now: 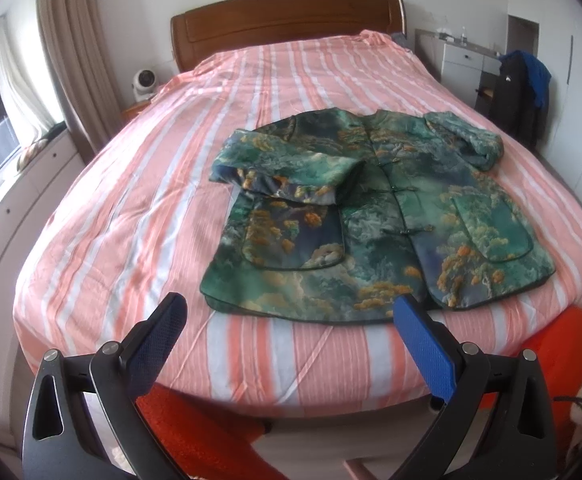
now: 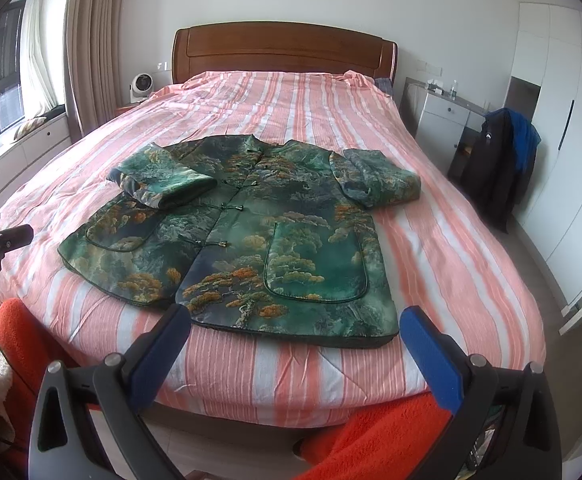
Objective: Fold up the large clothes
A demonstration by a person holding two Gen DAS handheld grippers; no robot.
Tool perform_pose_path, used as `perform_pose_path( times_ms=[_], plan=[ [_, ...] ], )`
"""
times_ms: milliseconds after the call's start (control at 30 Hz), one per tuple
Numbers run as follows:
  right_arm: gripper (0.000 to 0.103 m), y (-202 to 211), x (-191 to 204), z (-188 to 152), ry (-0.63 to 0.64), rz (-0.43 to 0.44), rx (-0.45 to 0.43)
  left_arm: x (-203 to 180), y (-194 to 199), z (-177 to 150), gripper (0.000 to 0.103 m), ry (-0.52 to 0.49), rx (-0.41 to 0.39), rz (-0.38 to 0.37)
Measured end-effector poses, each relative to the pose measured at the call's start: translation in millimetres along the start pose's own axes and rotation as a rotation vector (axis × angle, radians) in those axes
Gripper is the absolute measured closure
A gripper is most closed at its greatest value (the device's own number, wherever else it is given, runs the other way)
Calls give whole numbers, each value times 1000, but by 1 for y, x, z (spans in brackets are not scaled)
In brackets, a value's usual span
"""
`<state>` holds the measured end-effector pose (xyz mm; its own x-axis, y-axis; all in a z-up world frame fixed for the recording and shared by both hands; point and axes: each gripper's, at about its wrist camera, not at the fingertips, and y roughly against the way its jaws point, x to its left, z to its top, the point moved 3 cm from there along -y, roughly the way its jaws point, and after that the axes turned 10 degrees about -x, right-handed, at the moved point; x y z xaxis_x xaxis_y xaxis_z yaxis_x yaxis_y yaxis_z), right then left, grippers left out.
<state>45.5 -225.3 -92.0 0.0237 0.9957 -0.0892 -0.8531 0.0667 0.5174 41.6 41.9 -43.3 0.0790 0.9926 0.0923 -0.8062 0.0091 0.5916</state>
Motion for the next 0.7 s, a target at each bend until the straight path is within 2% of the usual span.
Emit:
perform_pose_path(
  times_ms=[700],
  plan=[
    [0,-1,2,-3,5,6,11,2,-1,-3,0,-15,12,18]
  ],
)
